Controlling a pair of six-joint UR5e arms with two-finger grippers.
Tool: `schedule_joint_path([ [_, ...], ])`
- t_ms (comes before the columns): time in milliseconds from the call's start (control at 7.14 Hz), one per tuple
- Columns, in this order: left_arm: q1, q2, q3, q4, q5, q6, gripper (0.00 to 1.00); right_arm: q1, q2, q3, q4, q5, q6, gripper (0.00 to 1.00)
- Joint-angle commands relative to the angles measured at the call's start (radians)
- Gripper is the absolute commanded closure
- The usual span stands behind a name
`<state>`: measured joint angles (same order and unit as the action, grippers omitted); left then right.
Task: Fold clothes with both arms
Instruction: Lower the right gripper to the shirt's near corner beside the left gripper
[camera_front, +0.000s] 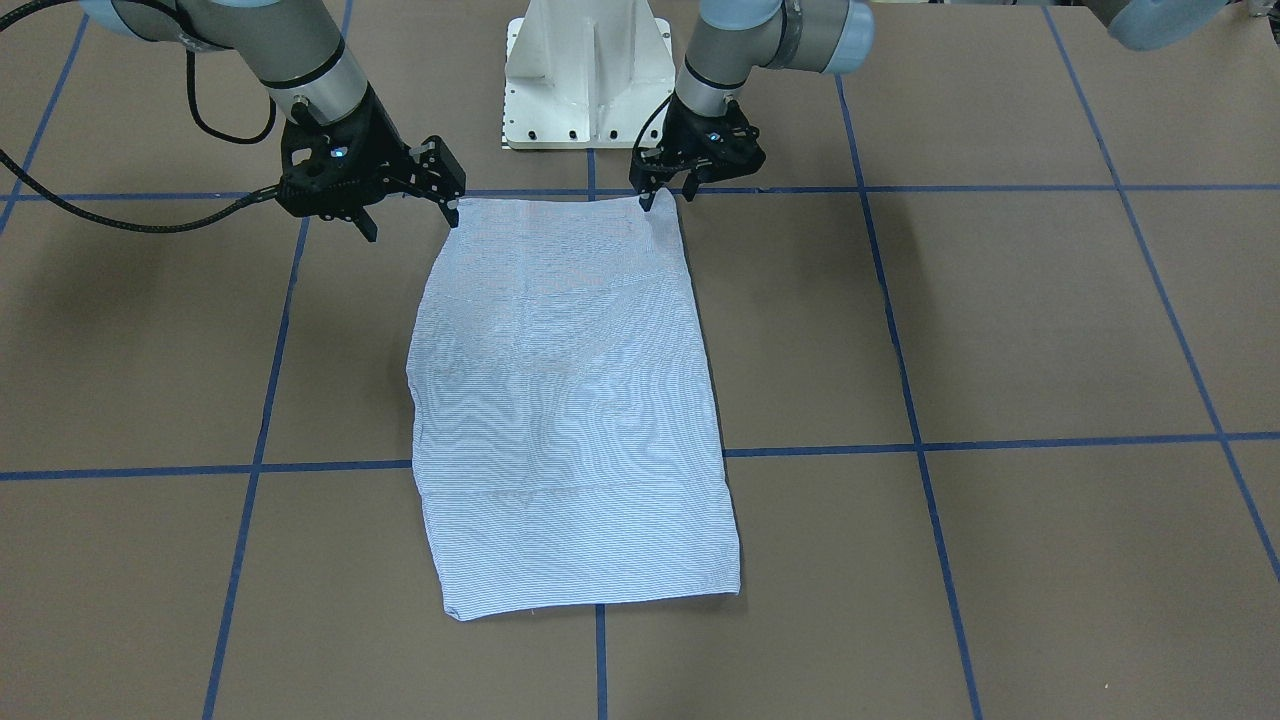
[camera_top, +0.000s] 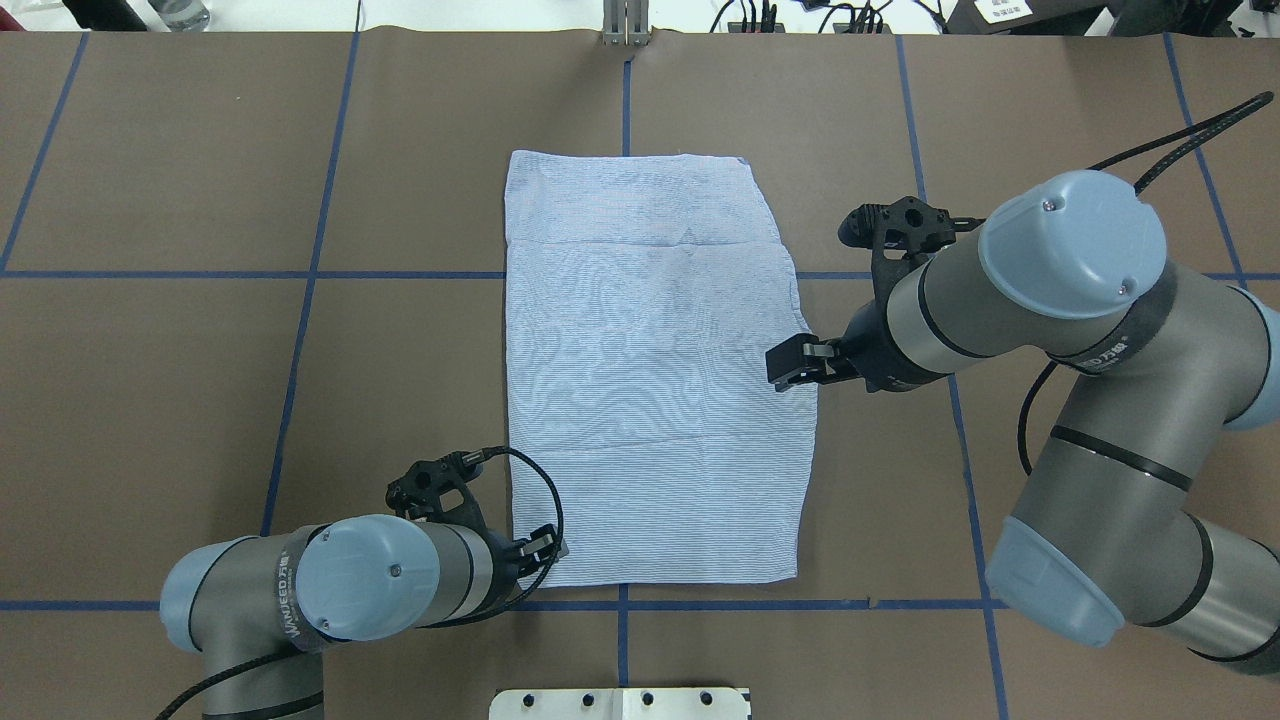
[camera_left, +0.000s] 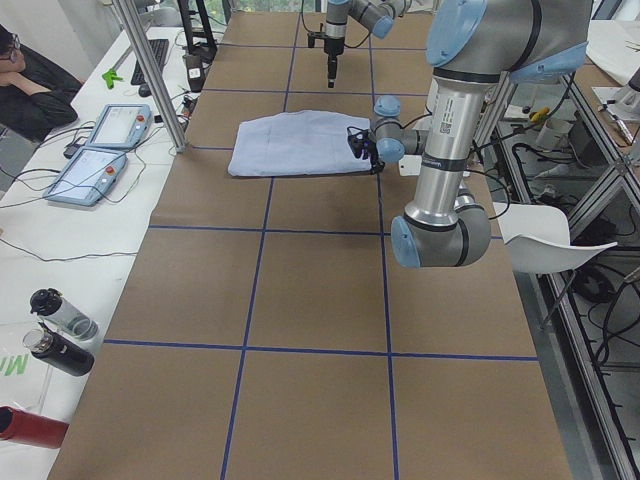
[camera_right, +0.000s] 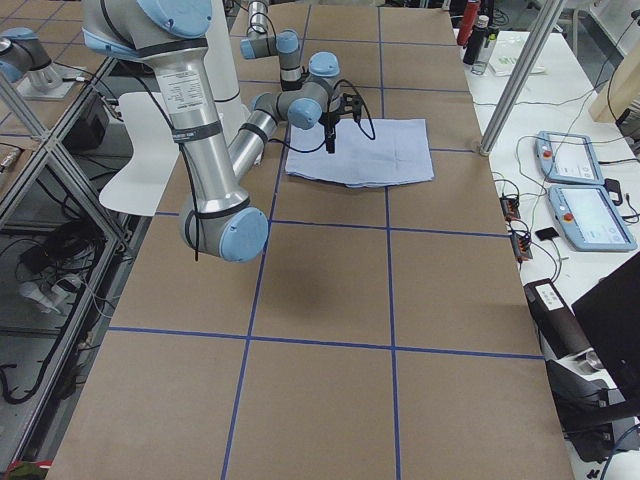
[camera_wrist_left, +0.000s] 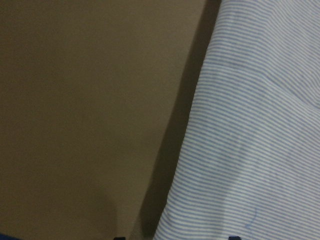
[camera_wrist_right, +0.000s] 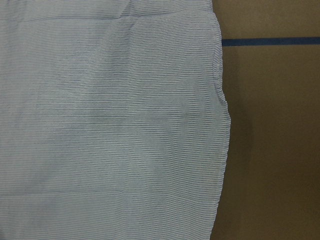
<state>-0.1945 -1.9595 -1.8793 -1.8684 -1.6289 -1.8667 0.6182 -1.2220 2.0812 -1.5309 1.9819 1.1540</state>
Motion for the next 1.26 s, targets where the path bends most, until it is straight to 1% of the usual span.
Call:
schedule_joint_path([
  [0, 0.001, -0.004, 0.003, 0.000, -0.002, 0.000, 0.41, 0.000, -0.002, 0.000, 0.000, 0.002, 0.000, 0.00],
  [280, 0.004, -0.009, 0.003, 0.000, -0.003, 0.000, 0.57, 0.002, -0.004, -0.001, 0.000, 0.005, 0.000, 0.00],
  [560, 0.006, -0.010, 0.006, -0.002, -0.003, 0.001, 0.58, 0.002, -0.004, -0.001, 0.000, 0.005, 0.000, 0.00],
  [700, 0.006, -0.012, 0.006, -0.002, -0.003, 0.001, 0.63, 0.002, -0.004, -0.003, 0.000, 0.005, 0.000, 0.00],
  [981, 0.006, -0.018, 0.003, -0.003, 0.000, -0.028, 1.00, -0.002, -0.004, -0.003, 0.000, -0.009, 0.007, 0.00],
  [1121, 0.004, -0.019, -0.009, -0.003, -0.003, -0.057, 1.00, -0.003, -0.002, -0.003, 0.000, -0.008, 0.042, 0.00],
])
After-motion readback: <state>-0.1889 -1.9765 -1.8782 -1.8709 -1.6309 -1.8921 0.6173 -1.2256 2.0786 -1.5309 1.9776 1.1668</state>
